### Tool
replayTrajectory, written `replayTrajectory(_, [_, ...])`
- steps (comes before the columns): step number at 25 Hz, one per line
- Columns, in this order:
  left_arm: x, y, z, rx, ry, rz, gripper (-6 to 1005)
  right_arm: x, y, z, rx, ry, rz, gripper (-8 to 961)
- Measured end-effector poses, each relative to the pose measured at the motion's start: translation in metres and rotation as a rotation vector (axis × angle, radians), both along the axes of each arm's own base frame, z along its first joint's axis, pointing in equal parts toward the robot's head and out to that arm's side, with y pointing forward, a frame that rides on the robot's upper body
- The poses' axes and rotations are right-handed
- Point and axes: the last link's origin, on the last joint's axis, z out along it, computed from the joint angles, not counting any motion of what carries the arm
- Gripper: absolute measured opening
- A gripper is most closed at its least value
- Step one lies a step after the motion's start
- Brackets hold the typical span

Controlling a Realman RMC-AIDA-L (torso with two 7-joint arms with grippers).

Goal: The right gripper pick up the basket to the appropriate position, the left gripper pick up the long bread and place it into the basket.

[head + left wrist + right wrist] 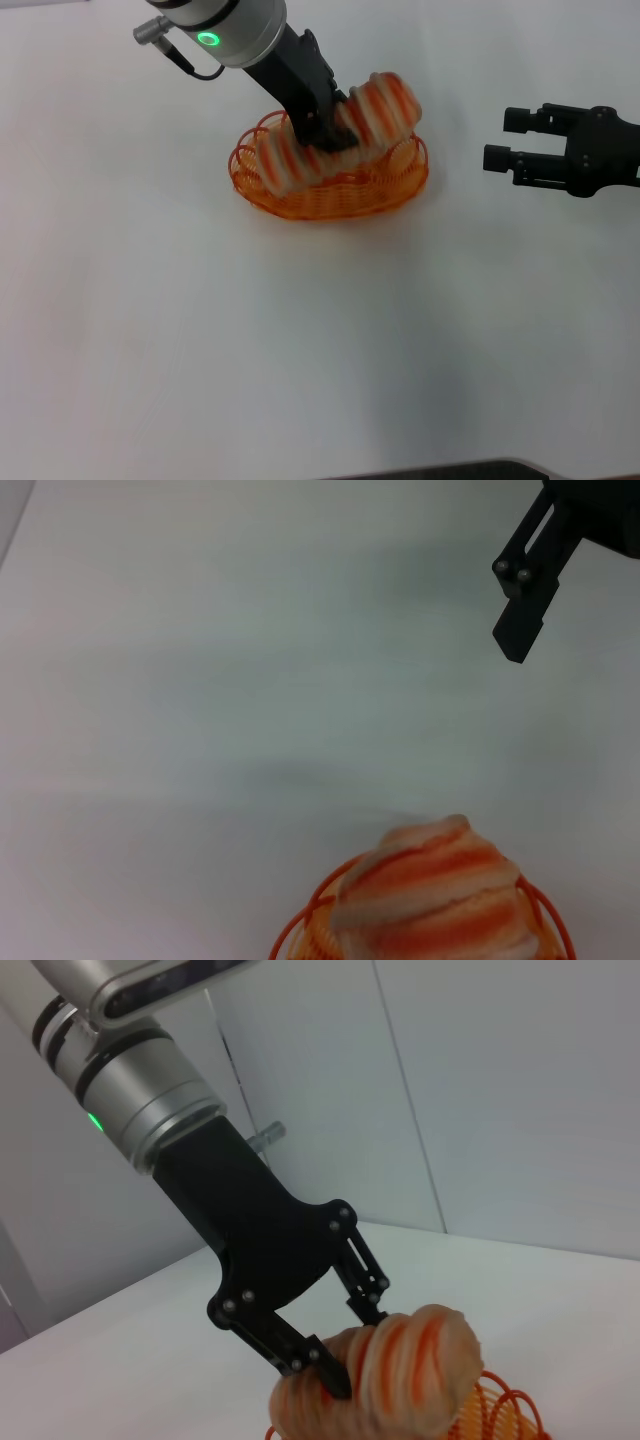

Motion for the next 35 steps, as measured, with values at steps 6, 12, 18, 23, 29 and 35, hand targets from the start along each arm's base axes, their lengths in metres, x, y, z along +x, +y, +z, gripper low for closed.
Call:
replayTrajectory(6, [-0.001, 0.0, -0.002, 0.004, 0.006, -0.013, 409, -0.002, 0.0, -0.003, -0.012, 0.004, 0.006, 726])
replayTrajectory(12, [-0.008, 0.002, 0.006, 0.031, -0.055, 0.03, 649, -0.003, 0.0, -0.002, -0.019, 0.007, 0.016, 682])
replayTrajectory(18, [-0.032, 0.007, 0.04, 0.099, -0.412, 0.218, 791, -0.003, 0.0, -0.001, -0.018, 0.006, 0.017, 674])
replayTrajectory(23, [-0.102, -0.006, 0.071, 0.219, -0.762, 0.437, 785, -0.004, -0.001, -0.002, -0.027, -0.001, 0.026, 674])
replayTrajectory(29, [-0.185, -0.051, 0.09, 0.301, -0.923, 0.622, 786, -0.003, -0.001, 0.002, -0.028, -0.003, 0.032, 674])
replayTrajectory(35, [-0.223, -0.098, 0.097, 0.267, -0.971, 0.64, 785, -0.006, 0.003, 0.003, -0.032, -0.009, 0.045, 674])
